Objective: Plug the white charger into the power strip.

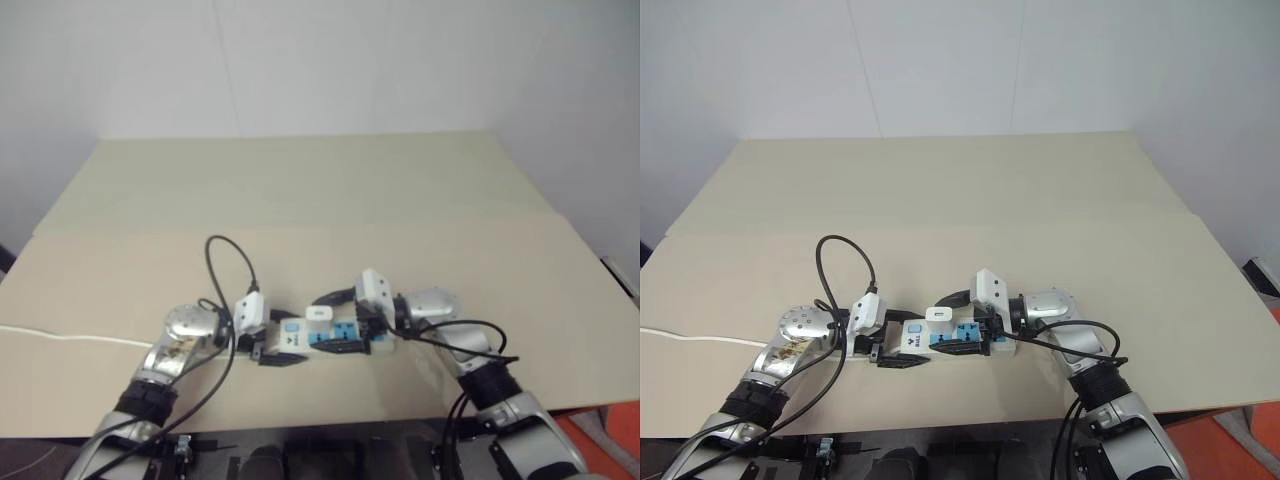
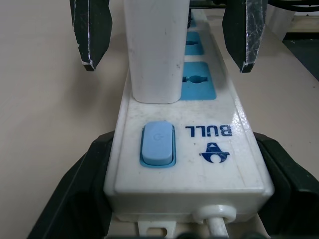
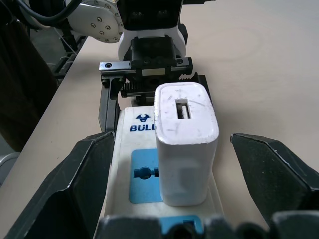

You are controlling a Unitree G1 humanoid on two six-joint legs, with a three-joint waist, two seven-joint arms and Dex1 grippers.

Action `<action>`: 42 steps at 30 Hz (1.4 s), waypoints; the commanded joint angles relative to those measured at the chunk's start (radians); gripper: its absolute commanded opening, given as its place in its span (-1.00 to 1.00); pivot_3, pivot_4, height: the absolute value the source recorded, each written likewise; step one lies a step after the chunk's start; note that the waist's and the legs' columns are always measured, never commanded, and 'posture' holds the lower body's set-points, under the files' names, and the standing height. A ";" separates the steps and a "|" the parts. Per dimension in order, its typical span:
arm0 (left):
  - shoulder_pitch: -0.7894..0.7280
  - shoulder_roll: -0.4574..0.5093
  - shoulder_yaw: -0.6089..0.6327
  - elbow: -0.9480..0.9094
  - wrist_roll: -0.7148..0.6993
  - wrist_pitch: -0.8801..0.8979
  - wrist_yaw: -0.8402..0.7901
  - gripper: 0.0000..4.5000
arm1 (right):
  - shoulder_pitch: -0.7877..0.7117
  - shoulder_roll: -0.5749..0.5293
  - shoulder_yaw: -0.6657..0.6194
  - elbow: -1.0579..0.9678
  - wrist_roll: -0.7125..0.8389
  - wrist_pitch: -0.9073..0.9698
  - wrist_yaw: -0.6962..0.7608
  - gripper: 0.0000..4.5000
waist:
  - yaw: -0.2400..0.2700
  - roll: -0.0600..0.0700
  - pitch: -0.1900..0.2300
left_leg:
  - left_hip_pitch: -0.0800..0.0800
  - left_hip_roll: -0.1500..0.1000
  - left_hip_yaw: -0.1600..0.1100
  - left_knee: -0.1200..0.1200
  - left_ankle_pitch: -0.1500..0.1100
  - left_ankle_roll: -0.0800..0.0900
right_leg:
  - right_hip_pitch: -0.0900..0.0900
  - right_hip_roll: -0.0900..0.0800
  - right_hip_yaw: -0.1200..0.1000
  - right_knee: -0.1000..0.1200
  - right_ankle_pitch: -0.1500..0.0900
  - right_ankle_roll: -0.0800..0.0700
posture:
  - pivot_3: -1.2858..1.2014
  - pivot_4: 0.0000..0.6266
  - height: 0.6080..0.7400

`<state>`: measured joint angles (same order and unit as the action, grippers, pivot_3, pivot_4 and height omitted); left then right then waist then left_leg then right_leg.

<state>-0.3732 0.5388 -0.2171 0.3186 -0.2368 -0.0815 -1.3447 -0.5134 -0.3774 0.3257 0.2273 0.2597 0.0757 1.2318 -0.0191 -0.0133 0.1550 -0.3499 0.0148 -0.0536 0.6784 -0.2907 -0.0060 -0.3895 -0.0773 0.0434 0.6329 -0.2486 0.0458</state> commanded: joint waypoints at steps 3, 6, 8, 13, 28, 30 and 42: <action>0.001 0.028 0.023 -0.050 -0.027 0.054 -0.018 1.00 | 0.017 -0.044 0.003 0.006 -0.021 0.090 0.011 1.00 | 0.004 0.000 0.000 | 0.000 0.000 0.000 0.000 0.000 0.000 | 0.000 0.000 0.000 0.000 0.000 0.000 | 0.03 -0.52 1.00; 0.006 0.046 0.038 -0.084 -0.053 0.086 -0.033 1.00 | 0.019 -0.065 -0.023 -0.048 0.004 0.115 0.015 1.00 | 0.007 0.000 0.000 | -0.001 0.000 -0.001 0.000 0.000 0.000 | 0.000 0.000 -0.001 -0.001 0.000 0.000 | 0.03 -0.52 1.00; 0.010 0.057 0.047 -0.107 -0.069 0.100 -0.040 1.00 | 0.020 -0.081 -0.040 -0.078 0.015 0.129 0.013 1.00 | 0.006 0.000 0.000 | -0.003 0.000 -0.001 0.000 0.000 0.000 | -0.001 0.000 -0.001 -0.001 0.000 0.000 | 0.03 -0.52 1.00; 0.012 0.082 0.075 -0.169 -0.105 0.136 -0.052 1.00 | 0.023 -0.141 -0.100 -0.174 0.059 0.170 0.018 1.00 | 0.005 0.000 0.003 | -0.004 0.000 -0.001 0.000 0.000 0.000 | -0.003 0.000 -0.001 -0.002 0.000 0.000 | 0.03 -0.52 1.00; 0.050 0.227 0.235 -0.281 -0.204 0.291 -0.010 1.00 | 0.248 -0.394 -0.432 -0.443 0.196 0.275 -0.063 1.00 | 0.007 -0.001 0.004 | -0.019 0.000 -0.001 0.000 0.000 0.000 | -0.018 -0.001 -0.001 -0.002 0.000 0.000 | 0.03 -0.52 1.00; 0.068 0.242 0.264 -0.309 -0.219 0.328 0.012 1.00 | 0.308 -0.424 -0.483 -0.478 0.193 0.284 -0.087 1.00 | 0.006 -0.001 0.004 | -0.019 0.000 0.000 0.000 0.000 0.000 | -0.018 -0.001 -0.001 -0.002 0.000 0.000 | 0.03 -0.52 1.00; 0.140 0.269 0.343 -0.442 -0.217 0.479 0.226 1.00 | 0.512 -0.428 -0.639 -0.570 0.188 0.247 -0.214 1.00 | 0.004 -0.001 0.004 | -0.017 0.000 0.001 0.000 0.000 0.001 | -0.016 0.000 0.000 0.000 0.000 0.000 | 0.03 -0.52 1.00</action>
<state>-0.2277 0.8008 0.0982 -0.0890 -0.4430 0.3847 -1.1400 0.0018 -0.7974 -0.2840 -0.3079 0.4363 0.3443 1.0255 -0.0149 -0.0146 0.1594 -0.3666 0.0149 -0.0529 0.6784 -0.2911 -0.0054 -0.4054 -0.0778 0.0439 0.6330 -0.2484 0.0459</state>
